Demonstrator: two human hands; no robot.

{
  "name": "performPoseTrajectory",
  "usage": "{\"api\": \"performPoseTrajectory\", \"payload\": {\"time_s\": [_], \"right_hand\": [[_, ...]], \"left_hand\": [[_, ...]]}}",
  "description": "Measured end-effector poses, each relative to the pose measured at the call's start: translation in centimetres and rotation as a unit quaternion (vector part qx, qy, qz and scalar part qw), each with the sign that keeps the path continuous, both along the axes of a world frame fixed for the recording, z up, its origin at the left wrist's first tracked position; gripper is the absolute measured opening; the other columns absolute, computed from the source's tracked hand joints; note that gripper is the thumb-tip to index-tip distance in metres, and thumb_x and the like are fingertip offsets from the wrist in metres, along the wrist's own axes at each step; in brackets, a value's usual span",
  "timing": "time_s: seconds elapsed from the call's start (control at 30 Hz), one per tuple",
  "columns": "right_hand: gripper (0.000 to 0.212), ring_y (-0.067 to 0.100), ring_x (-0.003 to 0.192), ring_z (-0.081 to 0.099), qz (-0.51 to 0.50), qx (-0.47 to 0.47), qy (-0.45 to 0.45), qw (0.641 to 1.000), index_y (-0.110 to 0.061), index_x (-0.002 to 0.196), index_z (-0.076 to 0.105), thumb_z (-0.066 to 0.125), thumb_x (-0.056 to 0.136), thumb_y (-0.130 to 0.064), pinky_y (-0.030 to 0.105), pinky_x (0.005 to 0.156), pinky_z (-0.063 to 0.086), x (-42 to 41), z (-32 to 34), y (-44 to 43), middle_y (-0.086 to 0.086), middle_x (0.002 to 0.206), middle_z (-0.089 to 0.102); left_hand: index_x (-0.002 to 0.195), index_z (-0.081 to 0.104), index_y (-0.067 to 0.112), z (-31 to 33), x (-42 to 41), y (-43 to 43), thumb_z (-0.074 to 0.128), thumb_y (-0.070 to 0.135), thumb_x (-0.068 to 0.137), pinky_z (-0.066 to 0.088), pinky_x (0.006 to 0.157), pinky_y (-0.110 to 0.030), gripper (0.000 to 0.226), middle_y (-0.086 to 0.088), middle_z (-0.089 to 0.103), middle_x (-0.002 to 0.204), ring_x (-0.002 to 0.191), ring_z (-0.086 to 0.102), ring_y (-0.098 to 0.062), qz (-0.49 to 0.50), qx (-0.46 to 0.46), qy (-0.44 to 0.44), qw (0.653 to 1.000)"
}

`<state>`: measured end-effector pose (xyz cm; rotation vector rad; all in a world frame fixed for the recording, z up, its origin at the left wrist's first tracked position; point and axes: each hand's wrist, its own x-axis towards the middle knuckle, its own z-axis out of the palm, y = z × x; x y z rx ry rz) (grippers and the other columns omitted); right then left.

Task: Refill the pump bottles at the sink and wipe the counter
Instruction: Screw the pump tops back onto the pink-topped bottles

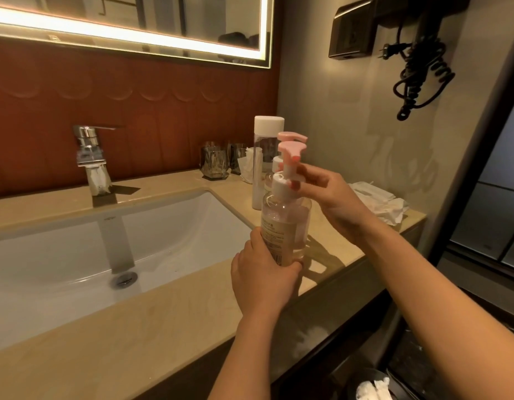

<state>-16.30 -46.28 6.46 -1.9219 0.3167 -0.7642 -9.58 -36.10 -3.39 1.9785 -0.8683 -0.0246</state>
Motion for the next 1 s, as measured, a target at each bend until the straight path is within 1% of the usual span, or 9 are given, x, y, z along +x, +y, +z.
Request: {"api": "performPoseTrajectory", "payload": {"time_s": [0.1,0.2,0.3,0.43,0.5,0.63,0.77,0.9,1.0], "right_hand": [[0.044,0.012,0.11,0.055,-0.08,-0.038,-0.043,0.995,-0.013,0.118,0.059,0.07,0.079,-0.029,0.027,0.089,0.043,0.6,-0.3,0.5,-0.002,0.118,0.061],[0.046,0.005,0.094,0.054,-0.148,-0.082,-0.045,0.985,-0.014,0.105,0.051,0.076,0.073,-0.035,0.013,0.07,0.042,1.6,-0.8,1.1,-0.004,0.108,0.058],[0.055,0.008,0.093,0.054,-0.176,-0.128,-0.019,0.976,-0.016,0.106,0.045,0.073,0.07,-0.047,0.015,0.071,0.045,1.9,-0.5,1.4,-0.003,0.109,0.055],[0.053,0.003,0.1,0.051,-0.033,-0.031,0.025,0.999,-0.011,0.121,0.048,0.044,0.089,-0.053,0.014,0.083,0.038,0.7,1.1,1.0,-0.005,0.115,0.054],[0.051,0.003,0.112,0.047,0.017,-0.028,0.048,0.998,-0.018,0.129,0.047,0.046,0.09,-0.05,0.014,0.085,0.031,0.1,1.7,0.2,-0.01,0.125,0.051],[0.04,-0.002,0.109,0.05,0.059,-0.042,0.088,0.993,-0.023,0.132,0.046,0.052,0.092,-0.022,0.011,0.084,0.038,0.2,2.1,-0.5,-0.012,0.124,0.054],[0.033,0.007,0.105,0.058,-0.014,-0.064,0.043,0.997,-0.019,0.117,0.059,0.065,0.085,-0.023,0.025,0.091,0.047,0.6,1.6,-0.4,-0.008,0.112,0.063],[0.047,0.012,0.098,0.058,-0.12,-0.123,0.003,0.985,-0.017,0.109,0.054,0.075,0.073,-0.039,0.023,0.078,0.05,1.8,0.3,0.3,-0.005,0.105,0.059],[0.066,0.015,0.096,0.056,-0.195,-0.168,0.036,0.966,-0.02,0.106,0.048,0.071,0.06,-0.061,0.028,0.077,0.051,2.7,0.4,0.7,-0.004,0.106,0.055]], "left_hand": [[0.123,0.038,0.031,0.0,0.0,0.0,0.073,0.054,0.067,0.045,0.095,-0.034,0.07,0.011,0.055,0.12,0.11,0.051,-0.015,0.003,0.005,-0.001,1.0],[0.123,0.038,0.031,0.0,0.0,0.0,0.074,0.053,0.067,0.045,0.095,-0.034,0.07,0.01,0.055,0.12,0.111,0.051,-0.016,0.005,0.01,0.001,1.0],[0.12,0.039,0.032,0.0,0.0,0.0,0.075,0.051,0.065,0.045,0.092,-0.034,0.069,0.011,0.056,0.118,0.109,0.052,-0.016,0.004,0.007,0.007,1.0],[0.116,0.041,0.032,0.0,0.0,0.2,0.074,0.052,0.065,0.045,0.091,-0.034,0.065,0.012,0.057,0.113,0.105,0.053,-0.015,0.001,-0.004,0.0,1.0],[0.118,0.04,0.032,0.0,0.0,0.1,0.073,0.054,0.066,0.045,0.092,-0.033,0.065,0.012,0.057,0.114,0.106,0.053,-0.015,-0.002,-0.003,-0.003,1.0],[0.122,0.039,0.032,-0.1,0.1,0.0,0.073,0.053,0.067,0.047,0.092,-0.034,0.068,0.011,0.056,0.118,0.109,0.052,-0.016,0.001,-0.001,-0.001,1.0],[0.122,0.039,0.032,-0.1,0.1,-0.1,0.074,0.053,0.067,0.047,0.091,-0.034,0.069,0.011,0.056,0.118,0.108,0.052,-0.016,0.003,0.002,0.002,1.0],[0.123,0.038,0.031,-0.1,0.1,-0.1,0.075,0.051,0.066,0.046,0.093,-0.034,0.07,0.01,0.055,0.119,0.11,0.051,-0.016,0.004,0.004,0.006,1.0],[0.124,0.038,0.032,-0.1,0.0,-0.1,0.075,0.051,0.066,0.046,0.093,-0.034,0.072,0.01,0.055,0.121,0.111,0.051,-0.016,0.006,0.006,0.007,1.0]]}}
